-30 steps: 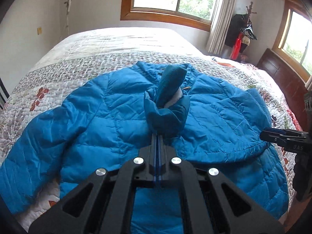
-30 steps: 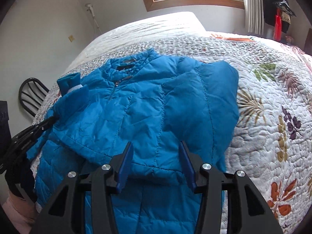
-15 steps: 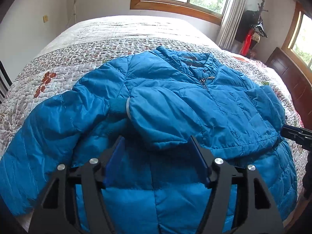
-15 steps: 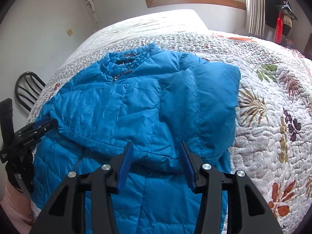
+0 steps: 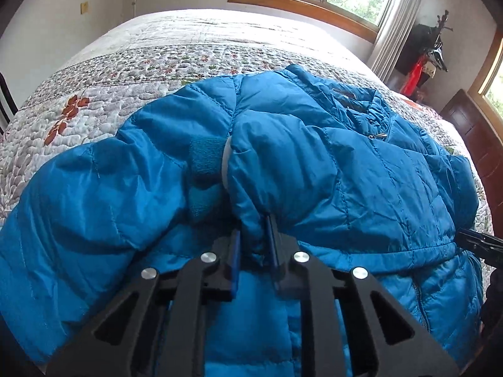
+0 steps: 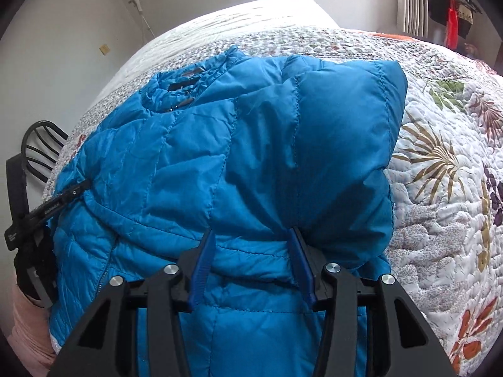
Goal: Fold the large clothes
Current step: 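Grasp the other sleeve cuff with the left tool, fold it across the front, then grasp the jacket side with the left tool and fold it inward over the body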
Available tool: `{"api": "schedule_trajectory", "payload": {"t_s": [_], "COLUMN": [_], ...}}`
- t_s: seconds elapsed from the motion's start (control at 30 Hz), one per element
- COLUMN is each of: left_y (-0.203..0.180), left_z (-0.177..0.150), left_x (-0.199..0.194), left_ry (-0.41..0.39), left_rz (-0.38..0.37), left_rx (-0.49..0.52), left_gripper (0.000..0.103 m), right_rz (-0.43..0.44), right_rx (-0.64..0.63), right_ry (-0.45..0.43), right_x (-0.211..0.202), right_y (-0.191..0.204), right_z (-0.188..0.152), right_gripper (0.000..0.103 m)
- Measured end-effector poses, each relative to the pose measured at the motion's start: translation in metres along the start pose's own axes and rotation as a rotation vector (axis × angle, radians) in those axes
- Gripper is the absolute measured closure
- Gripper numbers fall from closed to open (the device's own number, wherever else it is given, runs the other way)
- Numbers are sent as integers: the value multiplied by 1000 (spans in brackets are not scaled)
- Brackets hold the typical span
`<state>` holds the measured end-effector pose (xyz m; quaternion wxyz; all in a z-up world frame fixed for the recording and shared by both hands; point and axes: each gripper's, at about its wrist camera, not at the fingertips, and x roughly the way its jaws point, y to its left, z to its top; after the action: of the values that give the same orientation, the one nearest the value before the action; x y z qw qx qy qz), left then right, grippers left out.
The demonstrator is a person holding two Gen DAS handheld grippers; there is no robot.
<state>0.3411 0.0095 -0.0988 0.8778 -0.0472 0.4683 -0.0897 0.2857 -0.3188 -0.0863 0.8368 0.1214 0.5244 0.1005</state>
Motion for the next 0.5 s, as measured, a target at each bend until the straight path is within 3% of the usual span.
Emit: {"api": "schedule_trajectory", "payload": {"t_s": [0.03, 0.1, 0.23, 0.33, 0.5], "left_y": [3, 9, 6, -16, -28], "left_z": [0, -1, 1, 5, 9], "left_x": [-5, -22, -57, -63, -18], "left_ry": [-5, -42, -139, -156, -43], "left_rz": [8, 45, 78, 65, 68], "left_rx": [-4, -15, 0, 58, 86], "left_gripper": [81, 63, 64, 63, 63], "right_rz": [4, 16, 53, 39, 4], "right_rx": [0, -4, -33, -52, -31], "right_ry": [-6, -25, -78, -69, 43], "right_x": [-4, -17, -44, -42, 1], "right_y": [0, 2, 15, 25, 22], "right_z": [-1, -2, 2, 11, 16], "right_gripper": [56, 56, 55, 55, 55]}}
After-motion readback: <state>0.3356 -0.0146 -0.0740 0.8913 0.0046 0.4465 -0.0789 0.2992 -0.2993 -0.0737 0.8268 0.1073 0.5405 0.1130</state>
